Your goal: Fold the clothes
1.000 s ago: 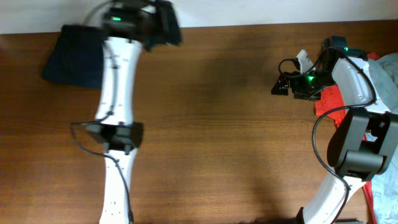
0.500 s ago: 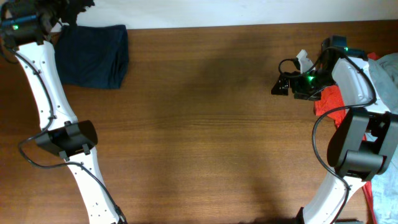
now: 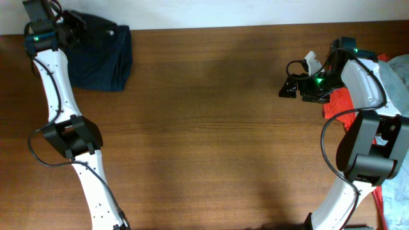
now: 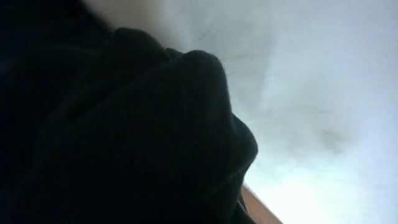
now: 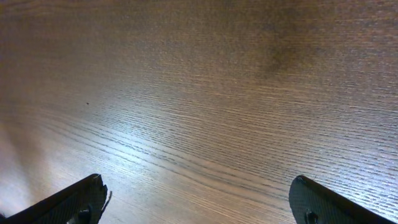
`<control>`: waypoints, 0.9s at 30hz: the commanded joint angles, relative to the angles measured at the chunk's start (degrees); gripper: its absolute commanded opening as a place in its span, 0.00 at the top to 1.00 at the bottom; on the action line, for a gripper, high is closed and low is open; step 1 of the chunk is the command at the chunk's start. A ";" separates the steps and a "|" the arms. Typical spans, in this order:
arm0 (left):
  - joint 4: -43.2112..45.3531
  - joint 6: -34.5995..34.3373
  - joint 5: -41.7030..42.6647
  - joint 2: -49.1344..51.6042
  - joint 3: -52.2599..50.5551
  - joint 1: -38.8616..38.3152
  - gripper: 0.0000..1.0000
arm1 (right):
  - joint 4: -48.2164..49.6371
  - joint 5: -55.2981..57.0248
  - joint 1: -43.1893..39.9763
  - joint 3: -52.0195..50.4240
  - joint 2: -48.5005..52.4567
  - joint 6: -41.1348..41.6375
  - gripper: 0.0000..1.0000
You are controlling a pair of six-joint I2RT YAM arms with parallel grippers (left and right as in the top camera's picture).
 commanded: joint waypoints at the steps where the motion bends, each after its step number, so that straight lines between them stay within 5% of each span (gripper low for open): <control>1: -2.73 -0.09 1.51 1.51 0.09 0.50 1.00 | 0.00 0.48 0.15 0.92 -0.44 -0.44 0.01; 18: -21.31 0.11 -8.92 2.32 0.09 2.36 0.98 | 0.00 0.48 0.15 0.92 -0.44 -0.44 0.01; 19: -22.40 0.13 -8.90 2.32 0.09 2.36 0.79 | 0.00 0.48 0.15 0.92 -0.44 -0.44 0.01; 24: -25.75 0.20 -6.97 2.23 0.17 2.49 0.16 | 0.00 0.48 0.15 0.92 -0.44 -0.44 0.01; 27: -27.19 1.20 -1.60 2.01 1.79 3.28 0.07 | 0.00 0.48 0.15 0.92 -0.44 -0.44 0.01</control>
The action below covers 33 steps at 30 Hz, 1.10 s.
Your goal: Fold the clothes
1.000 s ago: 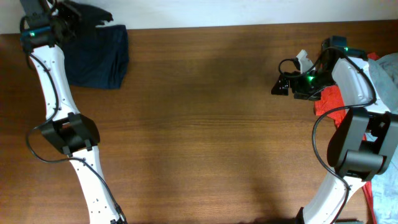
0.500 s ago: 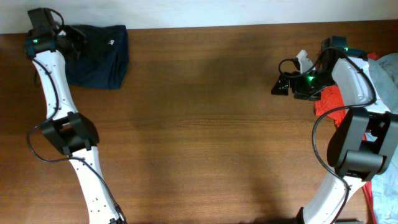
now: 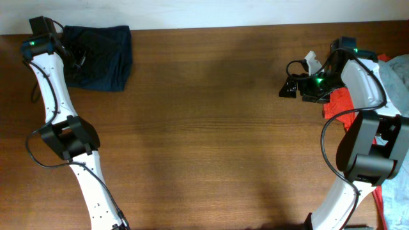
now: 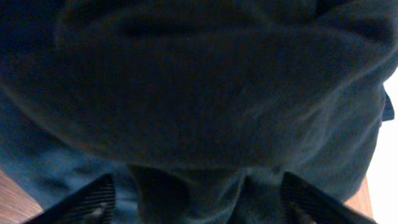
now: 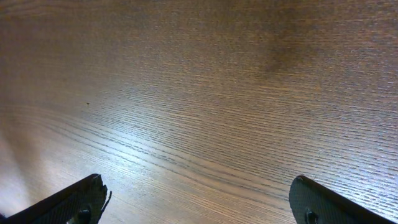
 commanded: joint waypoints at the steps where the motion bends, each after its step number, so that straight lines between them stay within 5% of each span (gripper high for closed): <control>1: -2.25 1.22 6.97 0.15 3.08 1.70 0.07 | 0.00 0.50 0.15 0.92 -0.44 -0.46 0.01; 12: -4.17 6.71 10.71 -7.87 6.73 5.40 0.11 | 0.00 0.50 0.15 0.92 -0.44 -0.46 0.01; 15: 1.38 16.22 18.27 -7.85 6.03 5.20 0.56 | 0.00 0.50 0.15 0.92 -0.44 -0.46 0.01; 20: 6.19 21.24 24.72 -7.85 6.01 5.25 0.76 | 0.00 0.50 0.15 0.92 -0.44 -0.46 0.01; 33: 5.86 28.41 32.28 -7.45 -0.70 5.14 0.74 | 0.00 0.50 0.15 0.92 -0.44 -0.46 0.01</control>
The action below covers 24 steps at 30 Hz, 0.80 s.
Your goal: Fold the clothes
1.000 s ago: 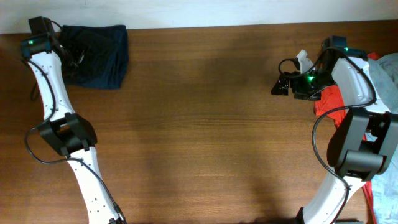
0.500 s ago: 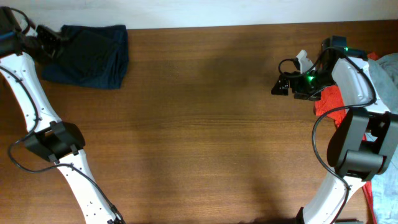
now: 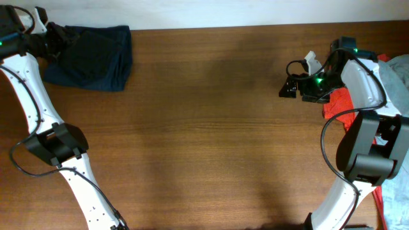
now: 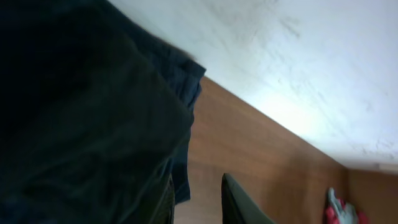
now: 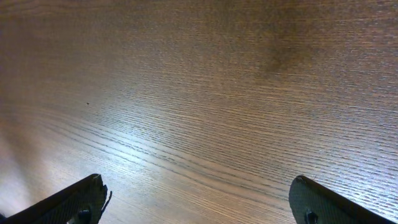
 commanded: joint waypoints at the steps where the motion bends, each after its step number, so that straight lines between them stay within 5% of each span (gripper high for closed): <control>1: 0.26 3.78 6.75 -1.62 -4.28 0.13 0.74 | 0.00 0.50 0.15 0.92 -0.44 -0.46 0.01; 15: 6.21 11.65 8.20 -1.38 -31.50 0.20 0.73 | 0.00 0.50 0.15 0.92 -0.44 -0.46 0.01; 24: 6.84 10.36 21.81 -2.32 -21.99 0.20 0.69 | 0.00 0.50 0.15 0.92 -0.44 -0.46 0.01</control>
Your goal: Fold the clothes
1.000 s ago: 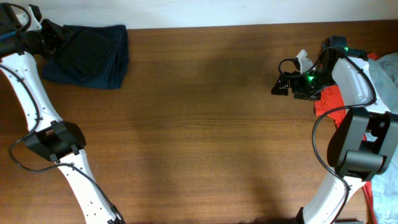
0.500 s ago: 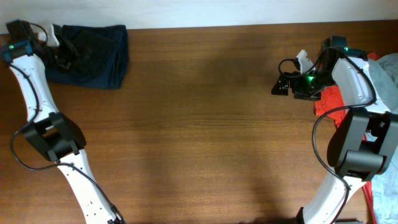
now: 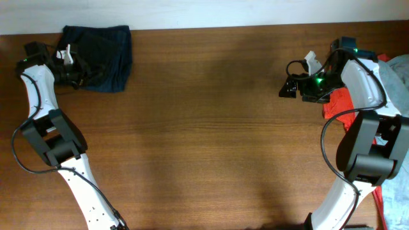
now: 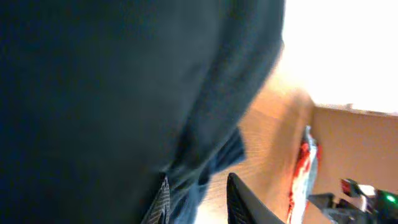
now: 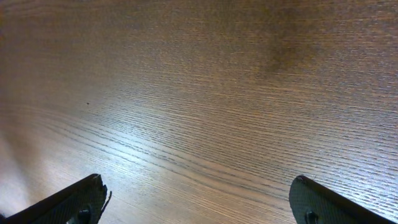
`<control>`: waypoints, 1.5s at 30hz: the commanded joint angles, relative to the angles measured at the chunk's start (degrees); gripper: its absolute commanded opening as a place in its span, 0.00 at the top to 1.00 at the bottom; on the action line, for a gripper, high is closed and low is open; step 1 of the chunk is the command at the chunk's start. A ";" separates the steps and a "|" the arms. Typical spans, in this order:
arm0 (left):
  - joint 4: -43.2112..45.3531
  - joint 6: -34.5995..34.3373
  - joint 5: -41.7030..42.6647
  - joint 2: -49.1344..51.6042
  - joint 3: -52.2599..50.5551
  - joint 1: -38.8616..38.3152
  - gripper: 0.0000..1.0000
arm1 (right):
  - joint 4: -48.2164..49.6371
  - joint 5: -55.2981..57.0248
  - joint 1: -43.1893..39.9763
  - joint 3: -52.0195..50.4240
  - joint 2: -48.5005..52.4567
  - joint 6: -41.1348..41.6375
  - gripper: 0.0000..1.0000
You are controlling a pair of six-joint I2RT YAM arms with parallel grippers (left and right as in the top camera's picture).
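A folded dark blue garment (image 3: 102, 51) lies at the table's back left corner. My left gripper (image 3: 71, 71) is at its front left edge. In the left wrist view the dark cloth (image 4: 93, 93) fills most of the frame. The left gripper (image 4: 196, 190) has its fingers close together, with a fold of the blue fabric between them. My right gripper (image 3: 287, 88) hovers over bare wood at the right. In its own view the right gripper (image 5: 199, 190) stands wide open with nothing in it.
A pile of clothes lies at the table's right edge behind the right arm, a red piece (image 3: 335, 103) and a light blue one (image 3: 399, 76). A pale wall (image 3: 204, 13) runs along the brown wooden table's (image 3: 204, 140) far edge.
My left gripper has moved from the garment's back left corner, near the wall, to its front left edge. The garment no longer stretches out to the left. The right arm has not moved.
My left gripper was buried in the garment at its back left. Then it stood wide open over the cloth. Later its fingers were close together at the garment's far left, which was drawn out leftward. Now it grips the front left edge. The right gripper stayed open throughout.
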 commanded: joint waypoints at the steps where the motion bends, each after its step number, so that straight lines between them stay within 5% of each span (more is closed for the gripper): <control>1: 0.11 -1.09 9.18 -2.16 9.81 -0.17 0.70 | 0.00 0.48 0.15 0.92 -0.44 -0.44 0.01; 7: -0.04 -3.52 -0.81 -2.19 19.93 0.48 0.76 | 0.00 0.48 0.15 0.92 -0.44 -0.44 0.01; 10: -2.12 -4.57 -13.86 -2.12 18.23 0.59 0.81 | 0.00 0.48 0.15 0.92 -0.44 -0.44 0.01; 20: -2.60 -5.64 -30.36 -2.03 11.34 1.36 0.92 | 0.00 0.48 0.15 0.92 -0.44 -0.44 0.01; 36: -5.11 -6.95 -34.42 -0.37 9.51 3.06 0.76 | 0.00 0.48 0.15 0.92 -0.44 -0.44 0.01; 41: -7.10 -7.15 -34.47 -1.14 9.88 3.06 0.97 | 0.00 0.48 0.15 0.92 -0.44 -0.44 0.01; 45: -8.74 -7.21 -34.49 -5.07 11.93 2.69 0.99 | 0.00 0.48 0.15 0.92 -0.44 -0.44 0.01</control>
